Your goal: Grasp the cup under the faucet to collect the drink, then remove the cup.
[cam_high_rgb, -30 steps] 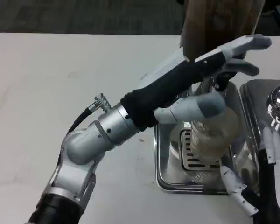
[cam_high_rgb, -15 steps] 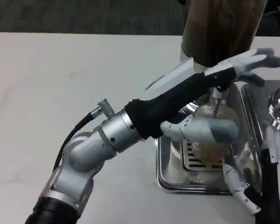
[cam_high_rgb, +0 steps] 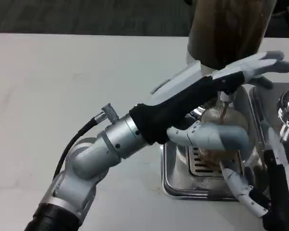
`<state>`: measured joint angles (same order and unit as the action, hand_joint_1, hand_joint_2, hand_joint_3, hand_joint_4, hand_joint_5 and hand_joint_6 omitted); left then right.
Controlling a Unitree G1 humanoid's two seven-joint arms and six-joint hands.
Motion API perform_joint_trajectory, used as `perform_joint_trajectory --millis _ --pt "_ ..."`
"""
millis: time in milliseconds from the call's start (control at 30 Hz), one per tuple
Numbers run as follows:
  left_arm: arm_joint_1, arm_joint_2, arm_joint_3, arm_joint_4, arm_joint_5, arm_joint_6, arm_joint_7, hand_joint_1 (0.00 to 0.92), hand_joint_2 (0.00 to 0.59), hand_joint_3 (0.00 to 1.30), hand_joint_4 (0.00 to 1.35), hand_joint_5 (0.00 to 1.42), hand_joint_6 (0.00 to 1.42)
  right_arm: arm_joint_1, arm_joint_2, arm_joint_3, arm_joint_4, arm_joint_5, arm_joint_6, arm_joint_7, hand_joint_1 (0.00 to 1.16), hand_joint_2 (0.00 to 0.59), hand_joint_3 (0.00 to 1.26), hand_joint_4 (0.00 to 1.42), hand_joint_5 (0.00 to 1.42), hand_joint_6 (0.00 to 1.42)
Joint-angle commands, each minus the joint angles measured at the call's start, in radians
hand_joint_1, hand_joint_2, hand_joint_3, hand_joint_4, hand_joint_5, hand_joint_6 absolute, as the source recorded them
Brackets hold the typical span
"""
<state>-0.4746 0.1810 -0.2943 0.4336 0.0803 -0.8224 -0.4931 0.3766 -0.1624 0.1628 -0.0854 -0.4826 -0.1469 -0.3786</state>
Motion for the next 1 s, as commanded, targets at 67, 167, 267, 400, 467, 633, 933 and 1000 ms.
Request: perform_joint_trajectory --millis 67,167,267,400,467,633,933,1000 --pt "0.010 0.010 -0.019 -0.007 0.026 -0.013 -0.007 0.000 0.075 0.17 0.05 0.24 0.18 -0.036 -0.011 -0.029 0.038 0.078 -0.041 0.074 0.57 0.234 0.00 0.00 0.00 0.00" --pt "0.010 0.010 -0.021 -0.004 0.028 -0.014 -0.003 0.000 0.075 0.17 0.05 0.24 0.18 -0.050 -0.014 -0.039 0.046 0.105 -0.039 0.115 0.61 0.223 0.00 0.00 0.00 0.00" --pt "0.008 0.008 -0.021 -0.001 0.026 -0.014 -0.001 0.000 0.075 0.17 0.05 0.24 0.18 -0.062 -0.009 -0.048 0.049 0.123 -0.026 0.145 0.65 0.210 0.00 0.00 0.00 0.00" --pt "0.006 0.006 -0.022 0.003 0.025 -0.012 -0.003 0.000 0.075 0.18 0.05 0.24 0.17 -0.077 0.007 -0.060 0.058 0.142 -0.013 0.155 0.66 0.207 0.00 0.00 0.00 0.00" --pt "0.006 0.006 -0.022 0.003 0.026 -0.011 -0.003 0.000 0.077 0.18 0.05 0.24 0.17 -0.082 0.018 -0.068 0.062 0.156 -0.006 0.156 0.66 0.205 0.00 0.00 0.00 0.00" --pt "0.007 0.007 -0.022 0.004 0.027 -0.009 -0.003 0.000 0.080 0.18 0.05 0.24 0.17 -0.098 0.031 -0.082 0.074 0.179 -0.012 0.163 0.65 0.208 0.00 0.00 0.00 0.00" --pt "0.004 0.010 -0.017 0.002 0.027 -0.005 0.000 0.000 0.082 0.18 0.06 0.24 0.16 -0.137 0.050 -0.085 0.118 0.213 -0.031 0.179 0.65 0.210 0.00 0.00 0.00 0.00" --pt "0.004 0.010 -0.016 0.003 0.027 -0.004 0.001 0.000 0.082 0.18 0.06 0.24 0.16 -0.144 0.051 -0.085 0.125 0.219 -0.034 0.183 0.65 0.210 0.00 0.00 0.00 0.00"
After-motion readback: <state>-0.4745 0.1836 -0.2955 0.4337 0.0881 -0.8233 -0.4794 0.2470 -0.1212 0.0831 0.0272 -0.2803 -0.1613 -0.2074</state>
